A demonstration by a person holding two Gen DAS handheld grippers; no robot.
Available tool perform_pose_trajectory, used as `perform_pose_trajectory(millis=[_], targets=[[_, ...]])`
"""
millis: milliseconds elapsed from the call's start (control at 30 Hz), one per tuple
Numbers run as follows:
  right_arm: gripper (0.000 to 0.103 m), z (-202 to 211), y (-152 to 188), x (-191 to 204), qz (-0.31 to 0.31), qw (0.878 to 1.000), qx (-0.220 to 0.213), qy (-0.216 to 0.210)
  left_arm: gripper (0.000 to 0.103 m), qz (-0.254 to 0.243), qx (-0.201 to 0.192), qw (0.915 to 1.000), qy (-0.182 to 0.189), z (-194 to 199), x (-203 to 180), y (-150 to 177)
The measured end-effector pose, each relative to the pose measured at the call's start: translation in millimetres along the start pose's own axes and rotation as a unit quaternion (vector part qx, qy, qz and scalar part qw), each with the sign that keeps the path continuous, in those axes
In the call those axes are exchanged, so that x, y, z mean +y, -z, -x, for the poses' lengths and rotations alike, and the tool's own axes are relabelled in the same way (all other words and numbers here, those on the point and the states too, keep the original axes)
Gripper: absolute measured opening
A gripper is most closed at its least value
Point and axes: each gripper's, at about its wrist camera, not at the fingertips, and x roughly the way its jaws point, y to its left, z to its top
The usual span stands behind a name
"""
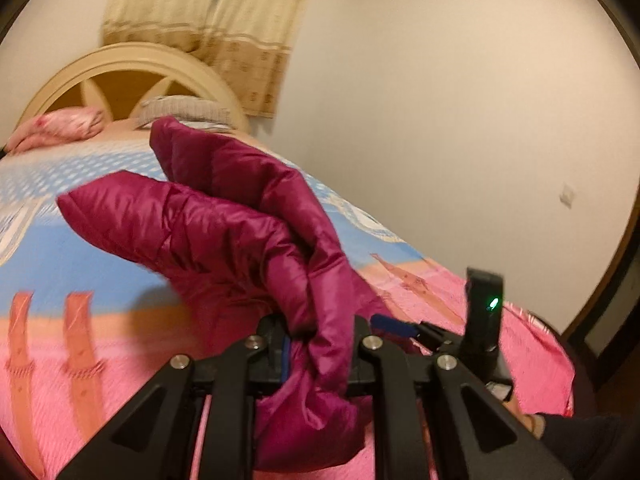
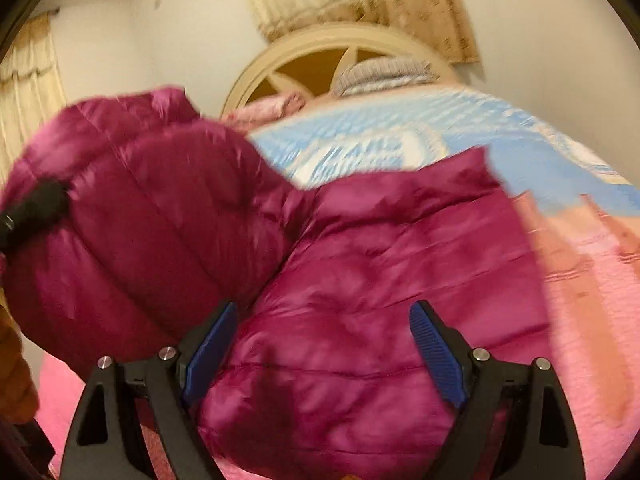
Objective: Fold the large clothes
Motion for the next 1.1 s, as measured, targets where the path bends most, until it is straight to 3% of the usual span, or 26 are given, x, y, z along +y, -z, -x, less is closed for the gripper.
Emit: perform_pose_trajectory(millis=[167, 367, 433, 500, 633, 767, 833, 900, 967, 1033, 1100], targets=[[0.088, 31.6, -11.7, -52.2, -0.053, 0.997, -0.034, 0.034, 0.017, -0.067, 0.029, 0.997, 0.024, -52.4, -44.5, 2.9], [0.088, 59.9, -15.6, -96.2, -0.086, 0.992, -0.057, 0.07, 0.017, -0.158, 0.097, 0.9822, 0.029, -124.1, -76.6, 49.4], [0.088, 64.6, -19.7, -102.0, -0.083, 0.992, -0.06, 0.075, 0.023, -0.166, 0.103, 0.9803, 0.028, -132.9, -75.4, 60.8], [0.086, 67.8, -25.1, -103.3, -0.075, 0.994, -0.06, 0.058, 0.027, -0.165, 0.099, 0.9811, 0.021, -131.9, -70.6, 64.3], [0.059, 67.2, -45.0, -87.1, -0.062, 0.997, -0.05, -0.019, 0.03, -0.163, 0.096, 0.9816, 0.024, -127.3, -67.2, 60.8], [0.054, 56.6, -77.9, -46.2, -0.008, 0.994, -0.034, -0.104, 0.032, -0.167, 0.096, 0.9811, 0.022, -123.9, -73.5, 65.3], [0.054, 39.7, -93.1, -16.2, 0.025, 0.983, 0.017, -0.183, 0.033, -0.17, 0.096, 0.9807, 0.019, -126.6, -82.4, 63.9], [0.054, 13.7, -98.2, 0.4, 0.032, 0.974, 0.077, -0.211, 0.035, -0.172, 0.094, 0.9804, 0.016, -125.1, -84.0, 64.6], [0.054, -9.7, -98.5, 4.0, 0.039, 0.978, 0.105, -0.176, 0.04, -0.181, 0.09, 0.9793, 0.01, -120.8, -88.6, 66.2], [0.054, -28.9, -97.0, -15.6, -0.006, 0.985, 0.12, -0.127, 0.055, -0.19, 0.085, 0.9781, 0.008, -113.1, -93.5, 72.5], [0.054, -34.7, -92.2, -38.8, -0.064, 0.982, 0.116, -0.135, 0.057, -0.197, 0.077, 0.9774, -0.003, -95.4, -93.8, 76.0]])
